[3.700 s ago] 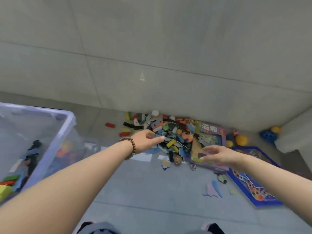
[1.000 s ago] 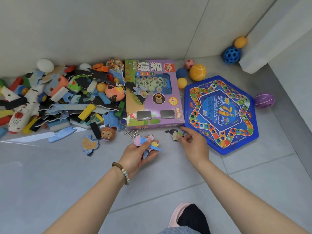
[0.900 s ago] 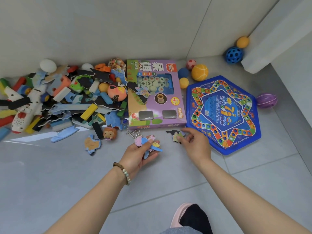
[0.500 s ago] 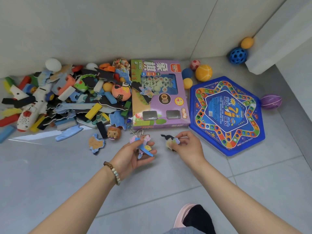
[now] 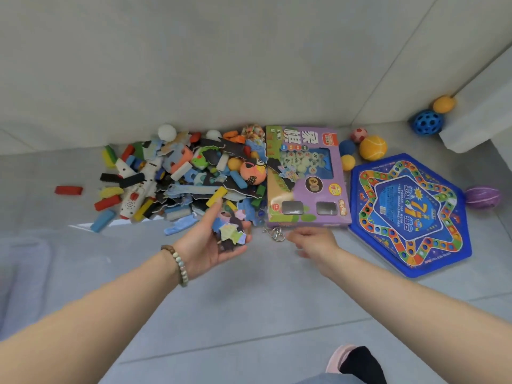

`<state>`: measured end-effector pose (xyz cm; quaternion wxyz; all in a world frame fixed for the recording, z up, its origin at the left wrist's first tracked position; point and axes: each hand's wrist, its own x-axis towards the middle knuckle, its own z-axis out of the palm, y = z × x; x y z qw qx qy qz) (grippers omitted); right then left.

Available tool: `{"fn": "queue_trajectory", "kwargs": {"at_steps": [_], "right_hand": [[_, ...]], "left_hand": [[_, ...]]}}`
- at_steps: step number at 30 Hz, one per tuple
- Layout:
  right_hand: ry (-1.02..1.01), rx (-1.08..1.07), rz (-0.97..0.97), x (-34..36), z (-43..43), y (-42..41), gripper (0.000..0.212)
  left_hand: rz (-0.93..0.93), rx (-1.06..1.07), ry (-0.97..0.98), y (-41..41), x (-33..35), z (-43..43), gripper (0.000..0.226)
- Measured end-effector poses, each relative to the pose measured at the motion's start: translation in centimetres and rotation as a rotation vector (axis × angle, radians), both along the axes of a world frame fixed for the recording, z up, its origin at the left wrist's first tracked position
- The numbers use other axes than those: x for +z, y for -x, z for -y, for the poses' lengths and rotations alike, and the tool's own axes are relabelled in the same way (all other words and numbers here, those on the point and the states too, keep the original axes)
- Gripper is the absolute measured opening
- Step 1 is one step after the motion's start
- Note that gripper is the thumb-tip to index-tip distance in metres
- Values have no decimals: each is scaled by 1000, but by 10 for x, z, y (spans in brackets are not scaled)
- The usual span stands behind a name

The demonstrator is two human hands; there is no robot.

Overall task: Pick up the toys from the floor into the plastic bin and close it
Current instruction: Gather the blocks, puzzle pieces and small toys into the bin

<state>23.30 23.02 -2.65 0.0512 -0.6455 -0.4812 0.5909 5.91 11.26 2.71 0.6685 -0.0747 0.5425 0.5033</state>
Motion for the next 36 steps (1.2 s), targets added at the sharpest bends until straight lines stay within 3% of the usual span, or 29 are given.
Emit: {"fn": "queue_trajectory", "kwargs": {"at_steps": [3, 7, 11, 15, 17, 20, 22, 28, 32, 36], "right_hand": [[-66, 4, 158, -18, 13, 21, 44], [-256, -83, 219, -36, 28, 44, 17], [-409, 43, 261, -48, 37, 43, 13], [-369, -17, 91, -28, 46, 38, 17], [-270, -49, -84, -8, 60, 40, 22], [-61, 185, -327, 18, 88, 55, 20], [-58, 311, -388, 22, 100, 66, 19], [-444, 269, -163, -3, 80, 69, 27], [-505, 354, -22, -17, 65, 70, 40], [-555, 391, 39, -25, 64, 78, 39]], "left_hand": [[-110, -74, -6, 24, 15, 14, 35], [-267, -24, 29, 34, -2, 41, 23], [-263, 90, 64, 26, -31, 70, 18], [-160, 198, 55, 19, -50, 84, 20], [-67, 249, 28, 18, -53, 84, 25], [92, 289, 25, 19, -51, 83, 41], [154, 262, 0, 18, -49, 81, 48], [151, 305, 36, 17, -49, 83, 25], [174, 387, 32, 21, -52, 83, 22], [149, 367, 29, 21, -53, 79, 20]]}}
